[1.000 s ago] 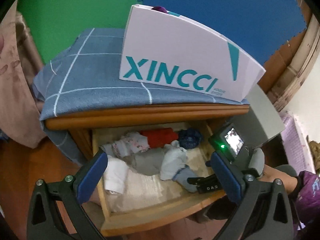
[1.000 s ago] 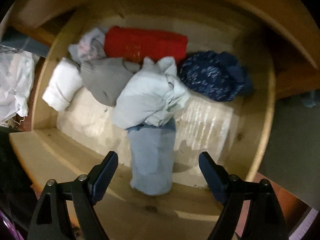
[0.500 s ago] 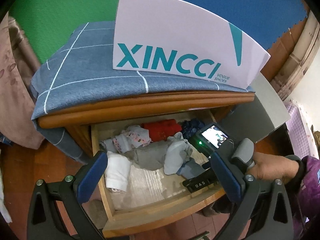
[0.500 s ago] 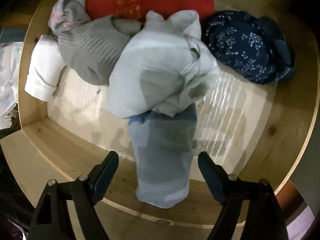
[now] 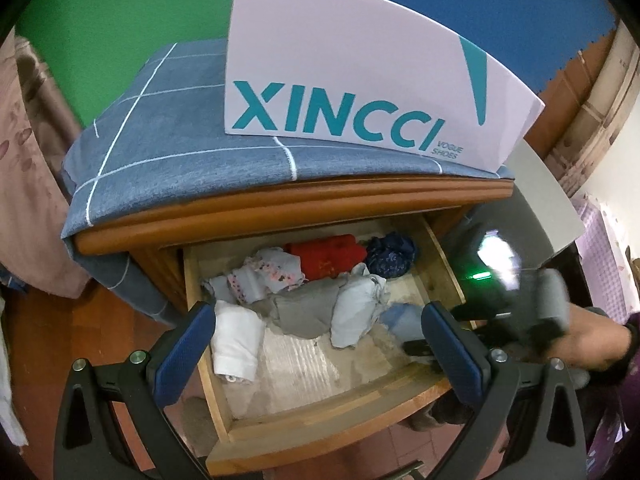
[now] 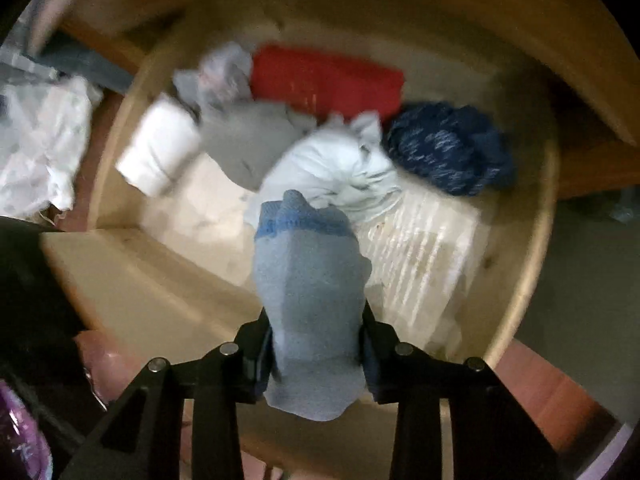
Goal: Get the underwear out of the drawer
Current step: 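Lower the right tool into the drawer and grasp the light blue briefs, then carry the light blue briefs with the right tool over the box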
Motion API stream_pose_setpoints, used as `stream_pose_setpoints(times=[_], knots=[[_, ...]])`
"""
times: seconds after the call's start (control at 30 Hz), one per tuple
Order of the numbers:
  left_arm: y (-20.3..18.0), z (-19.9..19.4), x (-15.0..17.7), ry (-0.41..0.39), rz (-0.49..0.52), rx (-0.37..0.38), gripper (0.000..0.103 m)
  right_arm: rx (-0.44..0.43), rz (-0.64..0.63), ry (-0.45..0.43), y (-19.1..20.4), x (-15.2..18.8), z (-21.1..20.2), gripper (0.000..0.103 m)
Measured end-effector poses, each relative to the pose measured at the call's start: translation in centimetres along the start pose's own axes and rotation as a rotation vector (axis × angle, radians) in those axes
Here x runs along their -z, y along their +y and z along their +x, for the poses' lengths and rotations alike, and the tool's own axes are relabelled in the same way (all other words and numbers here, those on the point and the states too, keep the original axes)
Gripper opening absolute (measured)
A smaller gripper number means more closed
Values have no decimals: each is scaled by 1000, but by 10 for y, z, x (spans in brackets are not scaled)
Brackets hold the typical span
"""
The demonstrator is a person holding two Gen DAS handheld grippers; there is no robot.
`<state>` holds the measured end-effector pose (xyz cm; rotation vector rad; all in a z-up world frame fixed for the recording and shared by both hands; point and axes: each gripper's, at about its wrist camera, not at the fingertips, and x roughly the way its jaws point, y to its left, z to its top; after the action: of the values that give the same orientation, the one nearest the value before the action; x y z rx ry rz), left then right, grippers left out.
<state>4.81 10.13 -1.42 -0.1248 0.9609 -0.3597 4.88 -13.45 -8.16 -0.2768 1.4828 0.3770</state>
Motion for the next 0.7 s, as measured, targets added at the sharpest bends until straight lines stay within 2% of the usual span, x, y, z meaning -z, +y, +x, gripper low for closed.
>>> stream_pose_setpoints(times=[0.23, 0.33, 0.5, 0.57, 0.63, 0.7], knots=[[5, -2, -1, -6, -28, 11, 102, -84, -18, -236, 6, 32, -110, 36], [4, -3, -1, -7, -29, 12, 102, -111, -26, -338, 21, 42, -153, 36], [-1, -4, 0, -17, -10, 2, 102, -132, -27, -504, 23, 41, -246, 36], [-3, -5, 0, -18, 5, -3, 102, -125, -21, -555, 16, 25, -277, 36], [-6, -5, 0, -15, 21, -8, 102, -83, -10, -585, 9, 9, -294, 36], [-8, -6, 0, -19, 33, -15, 102, -79, 23, -595, -4, -18, -309, 37]])
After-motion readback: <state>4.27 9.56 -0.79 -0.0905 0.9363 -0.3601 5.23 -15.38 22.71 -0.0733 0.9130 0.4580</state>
